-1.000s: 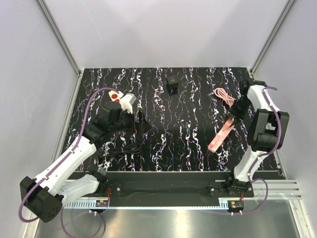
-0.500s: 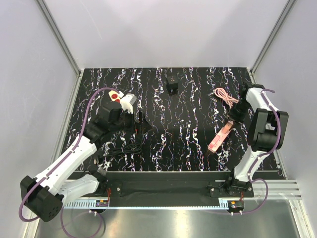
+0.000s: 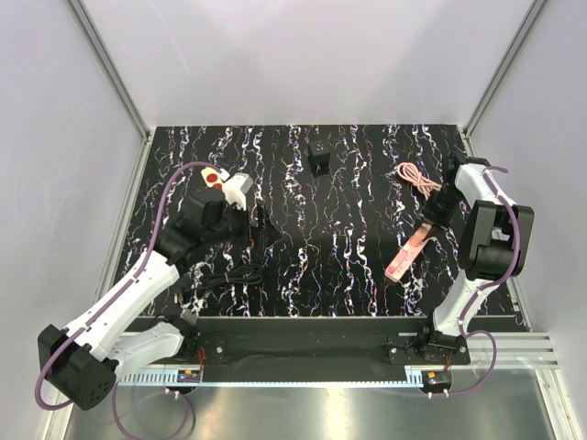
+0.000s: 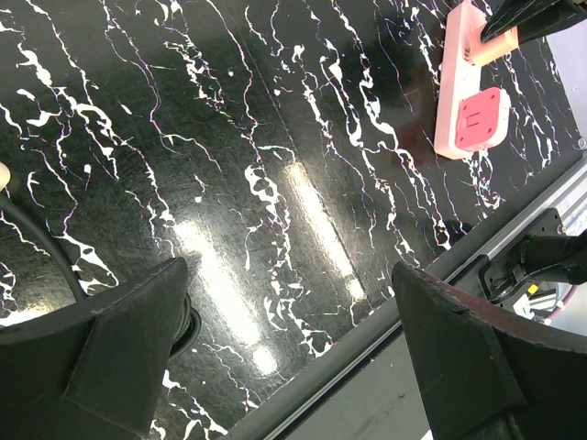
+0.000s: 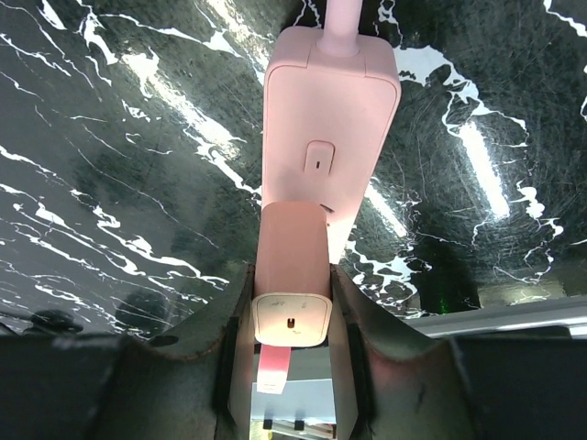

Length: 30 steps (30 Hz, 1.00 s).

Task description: Insert the plug

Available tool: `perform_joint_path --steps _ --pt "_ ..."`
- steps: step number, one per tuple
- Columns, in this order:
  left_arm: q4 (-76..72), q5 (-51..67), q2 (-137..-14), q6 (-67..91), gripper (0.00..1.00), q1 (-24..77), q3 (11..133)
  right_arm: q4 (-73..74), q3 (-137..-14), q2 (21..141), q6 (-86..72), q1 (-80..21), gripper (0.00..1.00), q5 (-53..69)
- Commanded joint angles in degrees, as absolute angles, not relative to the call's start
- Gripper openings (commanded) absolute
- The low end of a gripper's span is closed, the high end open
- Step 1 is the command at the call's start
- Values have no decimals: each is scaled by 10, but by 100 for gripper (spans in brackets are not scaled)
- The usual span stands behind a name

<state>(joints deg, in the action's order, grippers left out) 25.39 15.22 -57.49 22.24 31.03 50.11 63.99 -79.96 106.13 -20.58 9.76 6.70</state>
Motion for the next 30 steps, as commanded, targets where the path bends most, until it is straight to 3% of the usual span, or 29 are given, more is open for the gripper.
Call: perform_joint_path --steps 1,14,30 --pt "236 164 -577 215 99 310 502 626 -795 1048 -200 96 0 48" --pt "236 167 -579 215 99 310 503 583 -700 1045 -237 69 0 -10" --pt "236 161 -571 212 99 310 501 561 -691 1119 -241 46 0 -46"
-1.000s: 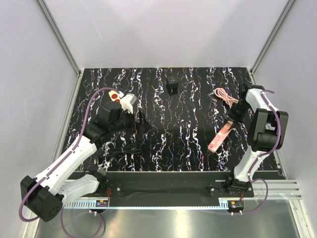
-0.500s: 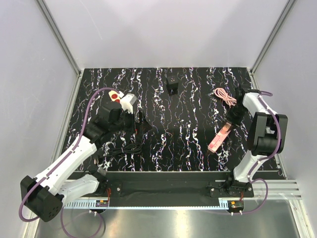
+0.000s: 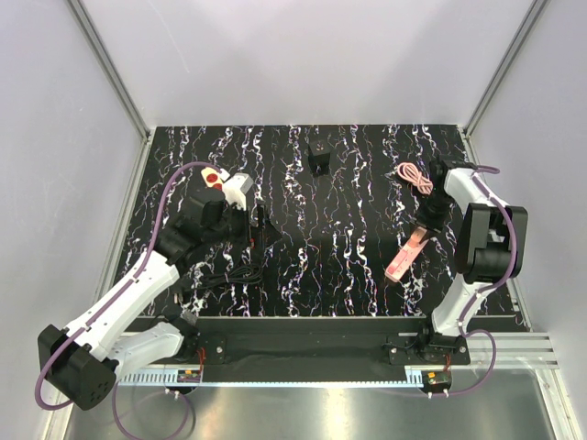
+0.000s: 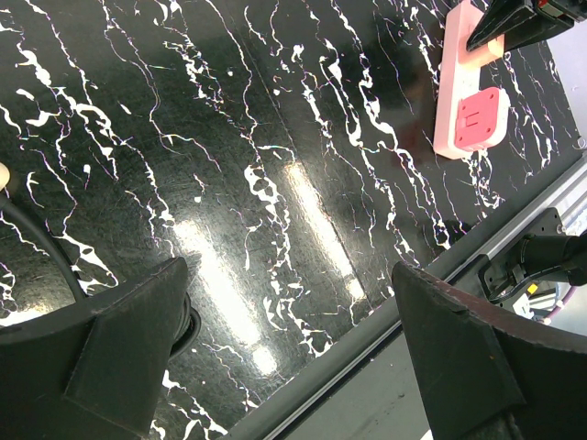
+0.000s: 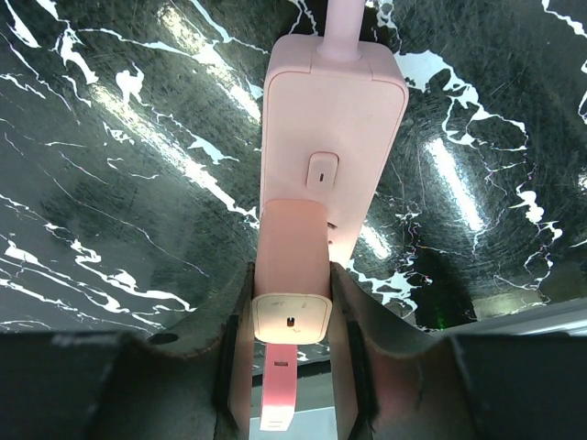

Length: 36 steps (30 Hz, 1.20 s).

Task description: Insert the plug

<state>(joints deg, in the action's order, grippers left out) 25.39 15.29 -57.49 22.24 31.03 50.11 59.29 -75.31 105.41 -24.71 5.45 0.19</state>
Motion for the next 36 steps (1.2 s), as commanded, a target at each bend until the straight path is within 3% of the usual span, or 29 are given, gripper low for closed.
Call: perform_joint_path --steps 1,14,18,19,22,30,36 --pt "236 162 -573 212 99 310 501 557 -687 1124 -241 46 0 -45" --pt "237 159 -571 208 99 310 497 562 -708 1103 -255 58 0 -67" --pt "238 158 -568 208 99 310 496 607 -773 1086 -256 64 32 -89" --pt "239 157 -566 208 99 310 496 615 -785 1086 -255 66 49 -90" --pt "239 152 -556 205 99 310 493 642 -831 1081 -253 66 69 -84" --pt "244 150 -557 193 99 310 502 705 -956 1027 -238 66 95 -58" --pt "268 119 -554 170 99 310 521 688 -975 986 -229 56 100 -2"
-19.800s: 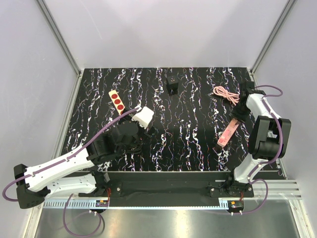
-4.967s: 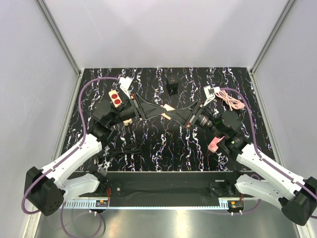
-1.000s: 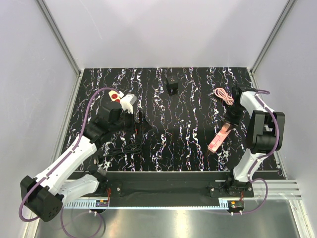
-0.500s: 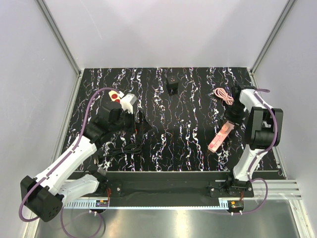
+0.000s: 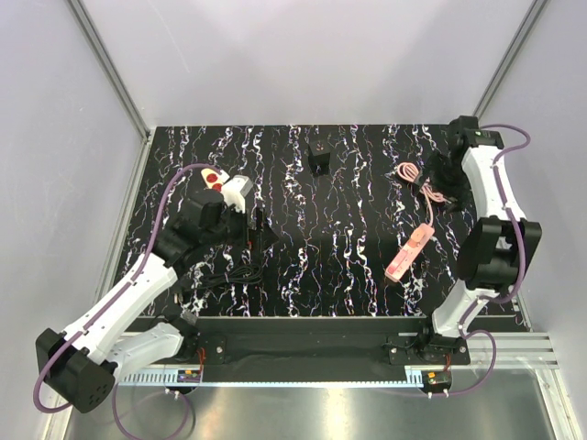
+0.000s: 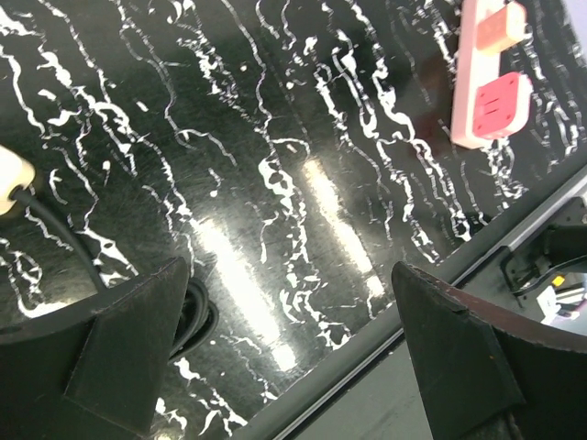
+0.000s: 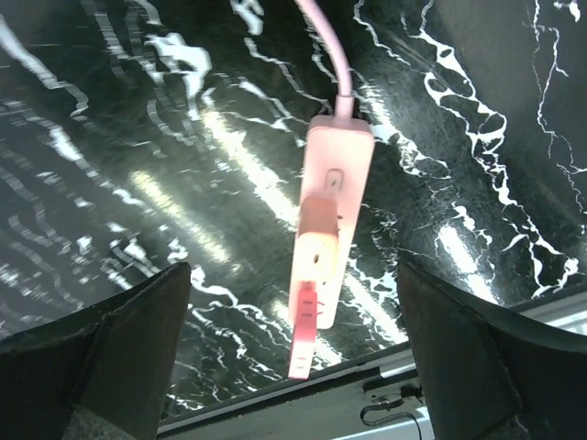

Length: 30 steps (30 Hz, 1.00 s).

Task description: Insert the plug

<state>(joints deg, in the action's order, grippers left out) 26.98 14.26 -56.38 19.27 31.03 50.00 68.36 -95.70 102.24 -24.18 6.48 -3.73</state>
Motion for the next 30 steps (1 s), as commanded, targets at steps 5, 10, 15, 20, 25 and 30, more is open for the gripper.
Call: perform_joint_path --steps 5,10,15,20,25,30 --pt "266 103 -520 164 99 310 526 578 -984 1009 -193 19 100 48" --pt "265 79 -500 148 99 310 519 513 -1055 1100 -179 -52 100 40" --pt "256 48 -474 142 99 310 491 380 -1101 1178 -126 -141 100 4" --pt "253 18 -468 140 99 310 488 325 -1218 1297 -117 -191 100 -10" --pt "254 12 -470 139 99 310 485 326 -1369 1401 -98 -207 100 -17" --pt "256 3 -469 138 99 310 484 323 -1447 1486 -64 -210 100 -26"
